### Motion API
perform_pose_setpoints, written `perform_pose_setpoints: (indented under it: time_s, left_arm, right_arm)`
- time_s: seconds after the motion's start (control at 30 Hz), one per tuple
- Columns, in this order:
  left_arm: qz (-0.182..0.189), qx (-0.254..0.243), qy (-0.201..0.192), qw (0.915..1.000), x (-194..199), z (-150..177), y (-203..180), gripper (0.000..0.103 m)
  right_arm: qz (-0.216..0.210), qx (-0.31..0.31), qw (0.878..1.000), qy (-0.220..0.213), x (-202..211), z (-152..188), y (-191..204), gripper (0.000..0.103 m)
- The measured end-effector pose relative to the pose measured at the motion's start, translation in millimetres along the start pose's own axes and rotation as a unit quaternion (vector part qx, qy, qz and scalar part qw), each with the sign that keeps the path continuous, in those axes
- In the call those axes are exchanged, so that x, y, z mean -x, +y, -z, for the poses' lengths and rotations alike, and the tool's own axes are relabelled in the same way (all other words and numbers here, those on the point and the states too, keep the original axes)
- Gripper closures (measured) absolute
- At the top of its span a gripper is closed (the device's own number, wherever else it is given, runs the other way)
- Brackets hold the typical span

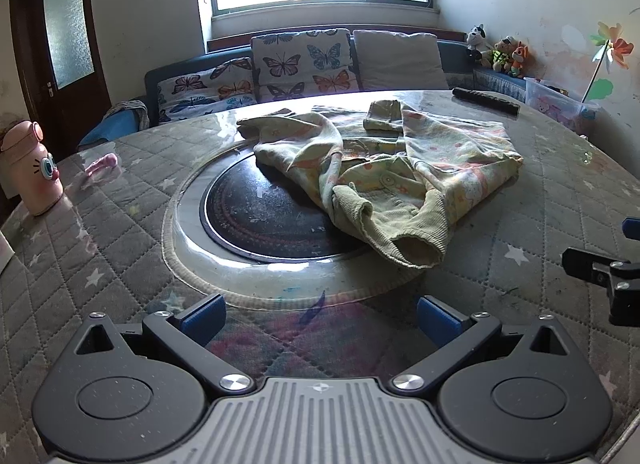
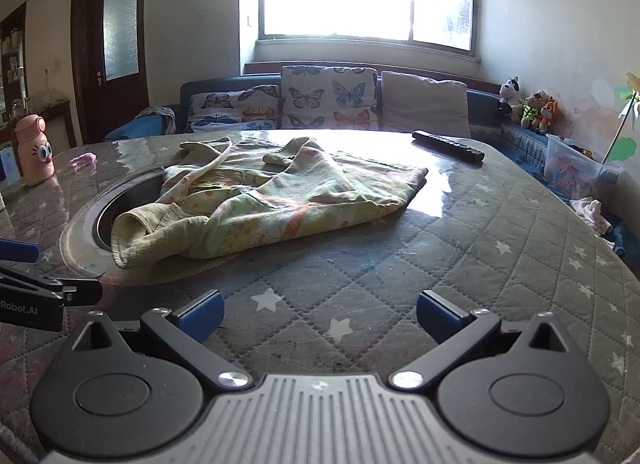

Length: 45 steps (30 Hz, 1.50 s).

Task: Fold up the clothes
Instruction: 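Move both grippers toward the crumpled green patterned shirt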

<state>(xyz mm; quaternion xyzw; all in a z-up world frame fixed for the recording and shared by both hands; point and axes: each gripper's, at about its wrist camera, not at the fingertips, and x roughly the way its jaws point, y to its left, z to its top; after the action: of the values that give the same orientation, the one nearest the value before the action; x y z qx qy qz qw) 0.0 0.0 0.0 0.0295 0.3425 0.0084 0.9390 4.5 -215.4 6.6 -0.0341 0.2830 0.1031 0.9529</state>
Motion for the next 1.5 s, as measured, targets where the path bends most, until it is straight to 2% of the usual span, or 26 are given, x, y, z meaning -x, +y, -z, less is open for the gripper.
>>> perform_pose_setpoints:
  time_s: [0.1,0.2,0.27,0.77,1.5]
  left_arm:
    - [0.000,-0.006,0.002,1.0000,-0.2,0.1,-0.7,0.000]
    - [-0.017,-0.023,-0.008,0.9996,7.0,3.0,-11.5,0.000]
    - [-0.001,-0.006,-0.002,1.0000,5.1,2.1,-2.0,0.000]
    - [-0.007,-0.007,0.002,0.9999,-2.2,-4.1,1.5,0.000]
    - [-0.002,-0.015,0.013,0.9998,-24.1,-30.3,3.8,0.000]
  right_arm:
    - [0.000,0.000,1.000,0.000,-0.2,-0.3,-1.2,0.000]
    - [0.001,-0.001,1.000,-0.001,-0.3,-1.1,-3.2,0.000]
    - [-0.001,0.000,1.000,0.000,2.3,-0.5,6.5,0.000]
    - [-0.003,0.016,1.000,0.024,-6.4,-3.5,23.3,0.000]
    - [-0.020,0.030,0.998,0.045,-30.2,-24.2,18.6,0.000]
